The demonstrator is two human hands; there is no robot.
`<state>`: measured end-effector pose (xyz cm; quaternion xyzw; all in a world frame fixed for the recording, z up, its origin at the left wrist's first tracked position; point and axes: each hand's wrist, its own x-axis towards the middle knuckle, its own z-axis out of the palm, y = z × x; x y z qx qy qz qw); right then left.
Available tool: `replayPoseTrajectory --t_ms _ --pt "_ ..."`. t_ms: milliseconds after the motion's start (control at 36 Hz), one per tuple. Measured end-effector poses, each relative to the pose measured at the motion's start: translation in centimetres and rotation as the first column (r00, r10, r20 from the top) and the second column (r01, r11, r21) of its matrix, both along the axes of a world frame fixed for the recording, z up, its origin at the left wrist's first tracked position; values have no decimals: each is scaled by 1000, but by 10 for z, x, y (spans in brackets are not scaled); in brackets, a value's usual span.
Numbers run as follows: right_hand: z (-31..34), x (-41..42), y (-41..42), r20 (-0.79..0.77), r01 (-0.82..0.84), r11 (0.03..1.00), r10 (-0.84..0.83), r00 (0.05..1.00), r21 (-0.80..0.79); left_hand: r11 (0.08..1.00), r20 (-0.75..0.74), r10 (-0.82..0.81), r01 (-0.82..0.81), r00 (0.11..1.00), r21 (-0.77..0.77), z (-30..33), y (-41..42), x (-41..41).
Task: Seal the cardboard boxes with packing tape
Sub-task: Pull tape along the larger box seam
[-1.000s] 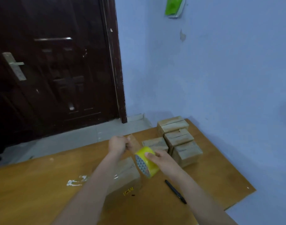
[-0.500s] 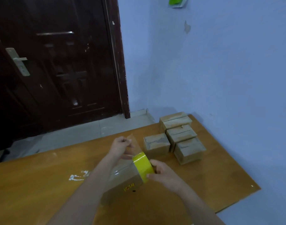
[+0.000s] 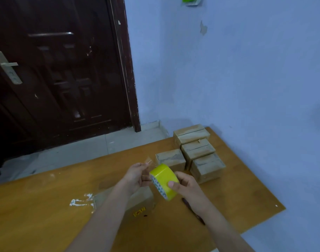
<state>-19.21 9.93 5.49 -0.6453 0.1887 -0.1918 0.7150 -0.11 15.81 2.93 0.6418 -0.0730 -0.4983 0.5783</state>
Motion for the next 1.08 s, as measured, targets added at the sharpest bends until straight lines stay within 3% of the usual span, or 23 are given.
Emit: replayPoseTrajectory --t_ms 111,194,278,389,611,1083 --pt "0 1 -1 10 -36 999 35 999 36 999 -1 29 -29 1000 19 -5 -2 1" --pt "-5 3 2 -42 -38 999 39 998 20 998 80 53 -55 995 15 -4 -2 5" --pt "-18 4 8 -124 -61 997 54 991 -49 997 270 42 -57 962 49 0 -3 9" --pt "-31 6 16 -176 -55 998 48 983 -37 981 539 -60 -50 840 187 -8 -3 17" --pt "-39 20 32 -232 -45 999 42 972 -5 967 479 9 -130 878 220 -38 -1 32" --pt "-52 30 41 -329 -50 998 33 944 -45 969 324 34 -111 945 222 -74 5 44"
